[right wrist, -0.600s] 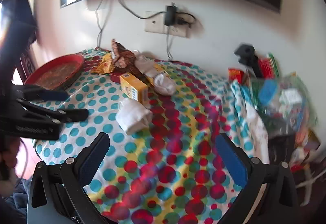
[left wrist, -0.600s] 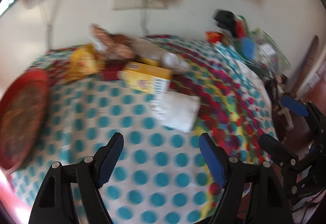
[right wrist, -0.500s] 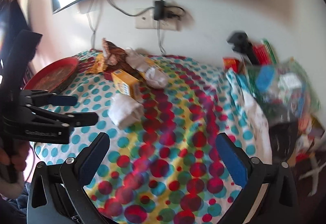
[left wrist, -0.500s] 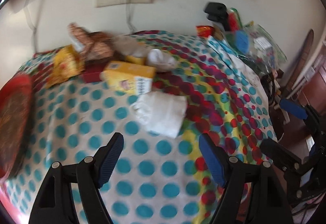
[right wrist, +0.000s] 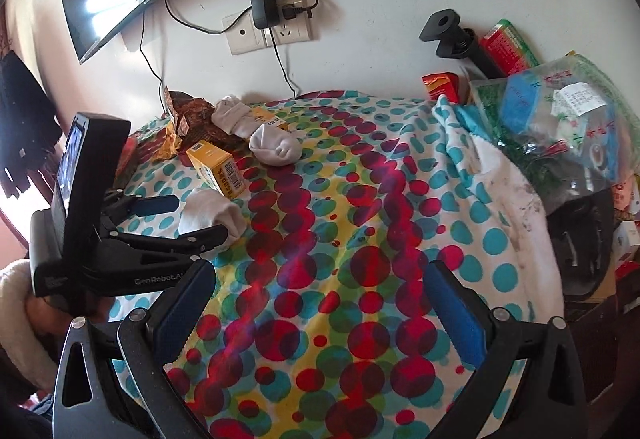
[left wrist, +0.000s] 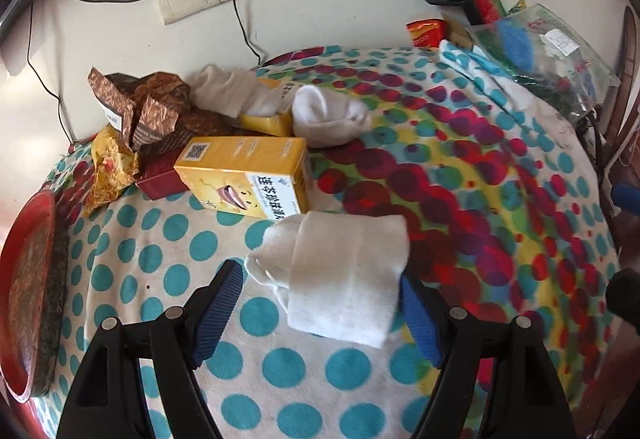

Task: Organize objects
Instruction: 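Grasp the folded white sock with the left tool while the right tool approaches the sock ball, then close the right tool on the white sock ball and lift it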

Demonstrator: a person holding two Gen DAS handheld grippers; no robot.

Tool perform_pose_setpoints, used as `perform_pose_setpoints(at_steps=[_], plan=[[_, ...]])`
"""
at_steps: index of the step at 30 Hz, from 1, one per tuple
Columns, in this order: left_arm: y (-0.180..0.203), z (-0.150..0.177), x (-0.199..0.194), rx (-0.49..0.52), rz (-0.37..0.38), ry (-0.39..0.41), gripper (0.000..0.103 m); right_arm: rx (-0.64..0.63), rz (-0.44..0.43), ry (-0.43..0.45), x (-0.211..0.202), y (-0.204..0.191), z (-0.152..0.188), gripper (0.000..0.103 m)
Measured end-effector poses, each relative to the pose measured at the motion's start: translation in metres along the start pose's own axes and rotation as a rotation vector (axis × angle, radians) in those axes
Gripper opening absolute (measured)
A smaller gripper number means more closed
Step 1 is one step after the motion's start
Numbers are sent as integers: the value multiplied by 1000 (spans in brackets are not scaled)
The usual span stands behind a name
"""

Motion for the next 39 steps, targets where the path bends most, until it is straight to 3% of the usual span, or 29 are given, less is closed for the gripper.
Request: perform_pose_setpoints(at_steps=[7, 9, 11, 13, 17, 23, 29, 33, 39], plan=[[-5, 12, 12, -53, 103, -17, 78, -25, 11, -17, 19, 0, -6, 103], [-6, 14, 10, -55, 107, -13, 73, -34, 14, -16, 24, 1, -9, 103], [-6, 13, 6, -54, 137, 0, 50, -40, 19, -7, 26, 2, -13, 103], [-6, 12, 3, -66, 163, 1, 40, -54, 15, -10, 31, 0, -17, 103], [-9, 12, -3, -75, 171, 4, 34, -86, 8, -15, 41, -9, -24, 102], [-24, 11, -25, -101, 186, 33, 33, -168, 38, -30, 65, -31, -41, 102], [-70, 19, -59, -154, 128, 84, 33, -177, -8, -26, 87, -44, -64, 101], [-113, 27, -78, -209, 57, 110, 33, -118, -23, -24, 111, -48, -87, 80], [-188, 47, -94, -334, -43, 130, 34, -33, -17, -46, 154, -54, -100, 79]])
Point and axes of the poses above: each gripper's, at about its wrist camera, not at the fingertips, and x roughly the way its jaws point, y to its right, z to its underside, the point moved 2 cm from there along x, roughly the way its jaws point, and after that the axes turned 1 degree about -x, right-handed, at the moved point
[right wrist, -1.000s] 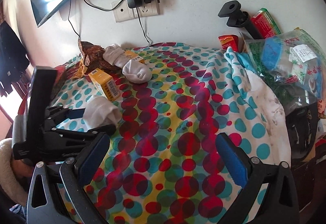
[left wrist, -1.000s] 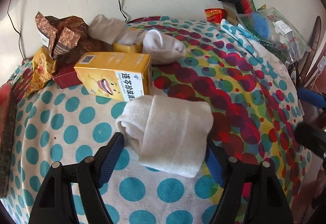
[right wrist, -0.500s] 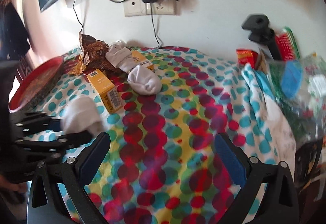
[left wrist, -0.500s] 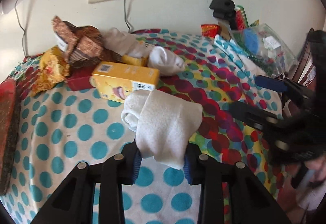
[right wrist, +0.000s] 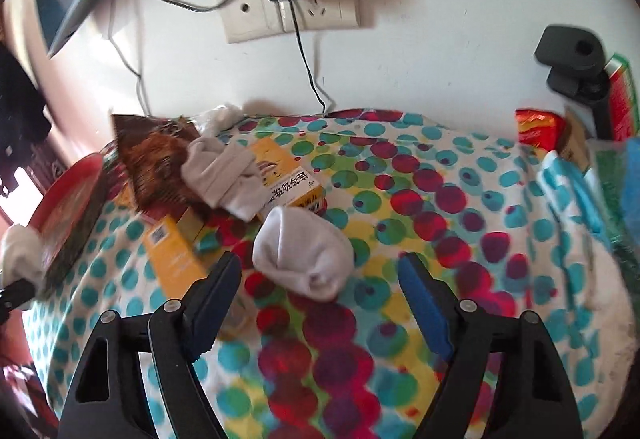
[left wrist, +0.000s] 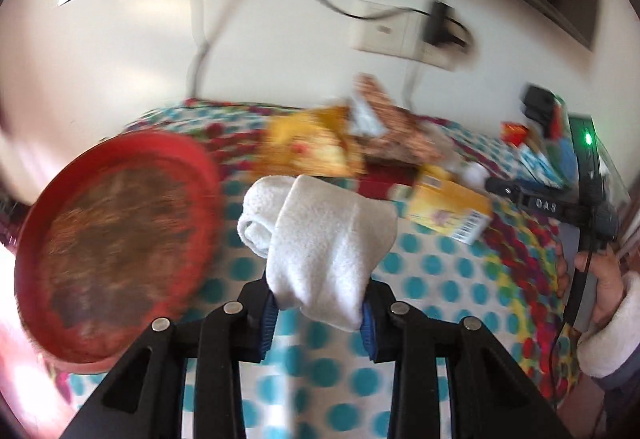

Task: Organize objects
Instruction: 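Close the right tool on the white sock ball and lift it, then place the folded sock on the red tray with the left tool while the right holds the ball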

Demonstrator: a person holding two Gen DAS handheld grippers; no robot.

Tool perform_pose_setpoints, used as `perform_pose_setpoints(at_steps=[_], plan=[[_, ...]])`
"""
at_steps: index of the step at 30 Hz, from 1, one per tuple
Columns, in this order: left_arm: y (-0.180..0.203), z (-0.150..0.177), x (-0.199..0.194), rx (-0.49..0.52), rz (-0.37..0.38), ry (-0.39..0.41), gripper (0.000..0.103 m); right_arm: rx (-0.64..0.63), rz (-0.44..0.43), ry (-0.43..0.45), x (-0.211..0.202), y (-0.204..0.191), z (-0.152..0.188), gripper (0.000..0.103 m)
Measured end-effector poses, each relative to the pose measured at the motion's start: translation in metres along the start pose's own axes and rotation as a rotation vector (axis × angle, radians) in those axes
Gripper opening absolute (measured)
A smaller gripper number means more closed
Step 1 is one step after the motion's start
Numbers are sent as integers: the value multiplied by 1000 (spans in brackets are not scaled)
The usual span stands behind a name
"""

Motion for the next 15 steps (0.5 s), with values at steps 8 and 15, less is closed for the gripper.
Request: perform_pose_setpoints(at_steps=[8, 15], plan=[[-78, 7, -14, -118, -106, 11, 34, 25, 41, 38, 19, -8, 0, 57], [-116, 13, -16, -195, -156, 4, 34, 46, 102, 126, -1, -1, 1, 48]])
Point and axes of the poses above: each gripper's, at about its wrist camera, not at the fingertips, and x roughly the way its jaws point, y to its right, z to its underside, the point moved 2 cm from there along x, roughly the way its jaws point, and after that the axes turned 1 degree about -x, right-handed, at the moved point
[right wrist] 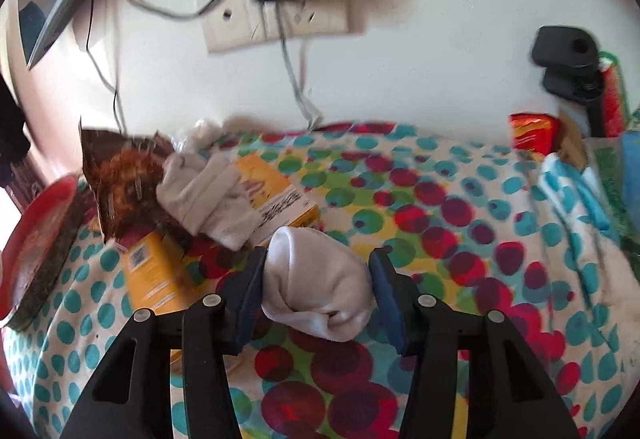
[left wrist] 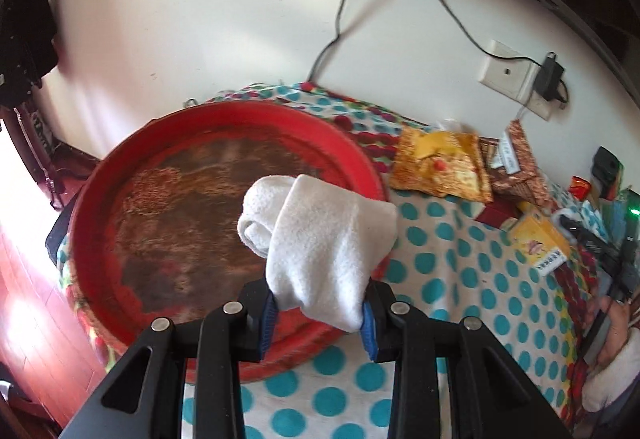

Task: Organize objects
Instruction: 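Place the folded sock on the red tray with the left tool while the right holds the ball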

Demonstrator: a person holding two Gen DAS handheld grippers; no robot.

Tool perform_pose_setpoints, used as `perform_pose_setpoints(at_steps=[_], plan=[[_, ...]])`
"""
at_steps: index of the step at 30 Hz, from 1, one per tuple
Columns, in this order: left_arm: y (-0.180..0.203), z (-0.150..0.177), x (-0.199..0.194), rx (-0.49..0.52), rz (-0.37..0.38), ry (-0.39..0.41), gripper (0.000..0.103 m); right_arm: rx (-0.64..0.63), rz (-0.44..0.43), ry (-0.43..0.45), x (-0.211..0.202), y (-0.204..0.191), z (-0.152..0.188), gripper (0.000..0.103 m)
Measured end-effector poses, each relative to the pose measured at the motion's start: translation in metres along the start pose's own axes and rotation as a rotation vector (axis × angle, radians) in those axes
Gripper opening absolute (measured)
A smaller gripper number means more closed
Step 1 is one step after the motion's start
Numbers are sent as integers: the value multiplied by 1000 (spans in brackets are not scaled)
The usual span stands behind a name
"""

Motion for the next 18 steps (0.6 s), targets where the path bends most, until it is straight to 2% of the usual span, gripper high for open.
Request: perform_pose_setpoints(at_steps=[3, 6, 12, 18], plan=[[-10, -4, 2, -7, -17, -5, 34, 7, 77, 34, -12, 6, 3, 49], [-23, -15, 3, -25, -23, -8, 34, 4, 110, 41, -17, 8, 6, 49], [-53, -45, 14, -64, -37, -26, 34, -26, 131, 25, -15, 5, 6, 49], [-88, -78, 52, -64, -101, -76, 34, -12, 151, 21, -15, 8, 7, 49]])
Point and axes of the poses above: each gripper's, at about its wrist camera, not at the fingertips, and x roughly the way its jaws point, y to its right, z to its underside, the point moved 2 cm from there along x, roughly the way its jaws point, and after that the axes turned 1 degree about -x, right-handed, at the moved point
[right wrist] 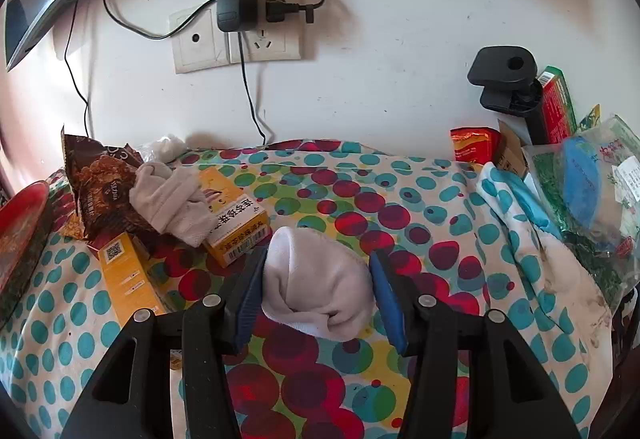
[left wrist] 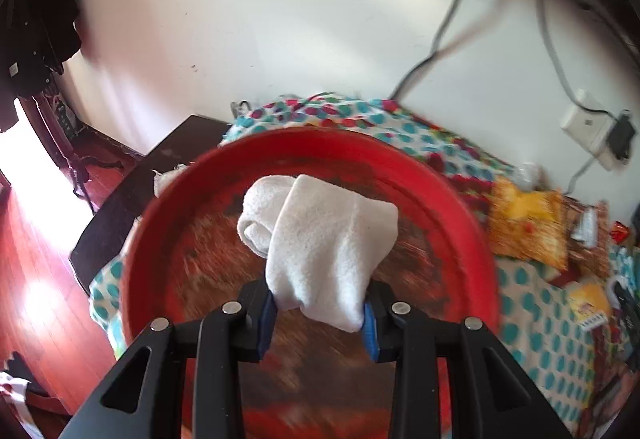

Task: Organize objects
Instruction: 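Place the folded sock on the red tray with the left tool while the right holds the ball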

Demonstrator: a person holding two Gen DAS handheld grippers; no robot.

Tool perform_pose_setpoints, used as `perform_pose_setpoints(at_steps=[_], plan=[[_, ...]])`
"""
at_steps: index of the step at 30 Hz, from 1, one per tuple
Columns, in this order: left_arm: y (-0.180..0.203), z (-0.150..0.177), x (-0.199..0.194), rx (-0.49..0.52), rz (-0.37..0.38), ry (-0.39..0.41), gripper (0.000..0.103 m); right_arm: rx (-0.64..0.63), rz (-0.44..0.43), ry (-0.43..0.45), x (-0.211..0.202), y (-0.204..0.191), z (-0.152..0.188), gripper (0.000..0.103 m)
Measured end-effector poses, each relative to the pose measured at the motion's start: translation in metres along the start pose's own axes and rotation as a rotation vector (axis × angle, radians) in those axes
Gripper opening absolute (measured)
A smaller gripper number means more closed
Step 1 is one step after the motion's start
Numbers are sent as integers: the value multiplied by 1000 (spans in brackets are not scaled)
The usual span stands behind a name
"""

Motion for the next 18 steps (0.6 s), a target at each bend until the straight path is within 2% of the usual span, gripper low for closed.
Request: perform_pose_setpoints(at_steps=[4, 7, 14, 18], plan=[[-19, -21, 29, 26, -57, -49, 35, 19, 8, -11, 2, 4, 0, 49], [-31, -28, 43, 15, -50, -80, 37, 27, 11, -17, 3, 5, 0, 49], [-46, -30, 68, 35, -115, -105, 40, 9, 25, -29, 5, 2, 0, 50], [-55, -30, 79, 28, -126, -123, 44, 8, 29, -32, 5, 2, -1, 50]])
Point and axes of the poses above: each gripper's, at about its wrist camera, not at the fingertips, and x roughly the way its jaws point, y to its right, z to its underside, the point moved 2 cm from there along x, roughly the way its jaws point, and after that the axes turned 1 degree about -x, right-handed, at the moved point
